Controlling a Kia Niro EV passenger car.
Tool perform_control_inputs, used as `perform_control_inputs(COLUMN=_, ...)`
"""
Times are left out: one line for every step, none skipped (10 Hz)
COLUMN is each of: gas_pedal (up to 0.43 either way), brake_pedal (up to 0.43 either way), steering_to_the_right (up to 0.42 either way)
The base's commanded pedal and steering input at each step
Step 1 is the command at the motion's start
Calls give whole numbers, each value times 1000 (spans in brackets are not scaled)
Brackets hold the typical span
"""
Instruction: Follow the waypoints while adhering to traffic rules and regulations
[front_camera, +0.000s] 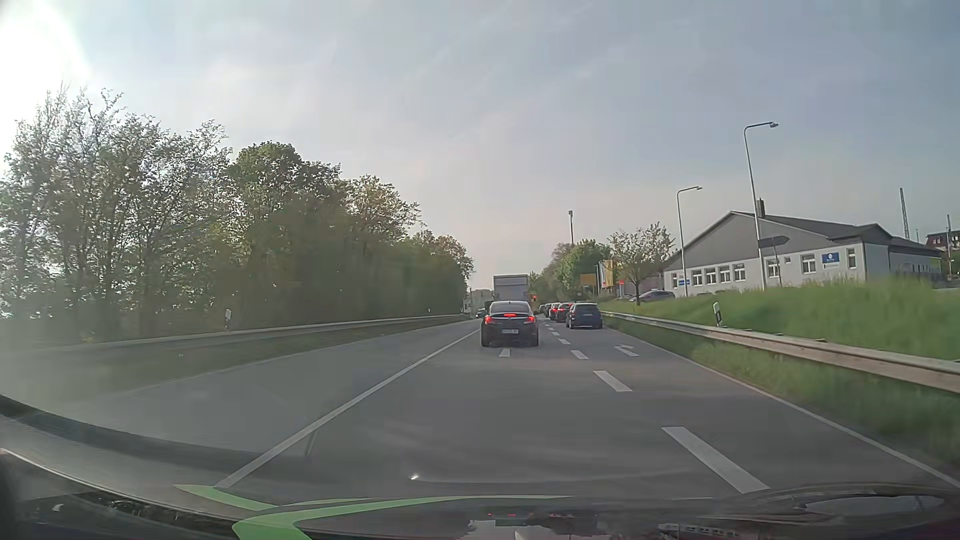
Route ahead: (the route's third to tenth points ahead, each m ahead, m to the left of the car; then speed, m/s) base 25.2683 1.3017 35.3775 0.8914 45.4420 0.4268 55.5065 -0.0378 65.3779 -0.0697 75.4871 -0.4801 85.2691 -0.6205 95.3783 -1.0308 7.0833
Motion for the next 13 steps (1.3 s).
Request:
perform_control_inputs(gas_pedal=0, brake_pedal=0, steering_to_the_right=5)
perform_control_inputs(gas_pedal=0, brake_pedal=0, steering_to_the_right=5)
perform_control_inputs(gas_pedal=0, brake_pedal=0, steering_to_the_right=5)
perform_control_inputs(gas_pedal=0, brake_pedal=0, steering_to_the_right=5)
perform_control_inputs(gas_pedal=0, brake_pedal=0, steering_to_the_right=5)
perform_control_inputs(gas_pedal=0, brake_pedal=0, steering_to_the_right=5)
perform_control_inputs(gas_pedal=0, brake_pedal=0, steering_to_the_right=5)
perform_control_inputs(gas_pedal=0, brake_pedal=0, steering_to_the_right=5)
perform_control_inputs(gas_pedal=0, brake_pedal=0, steering_to_the_right=5)
perform_control_inputs(gas_pedal=0, brake_pedal=0, steering_to_the_right=5)
perform_control_inputs(gas_pedal=0, brake_pedal=0, steering_to_the_right=5)
perform_control_inputs(gas_pedal=0, brake_pedal=0, steering_to_the_right=5)
perform_control_inputs(gas_pedal=0, brake_pedal=0, steering_to_the_right=5)
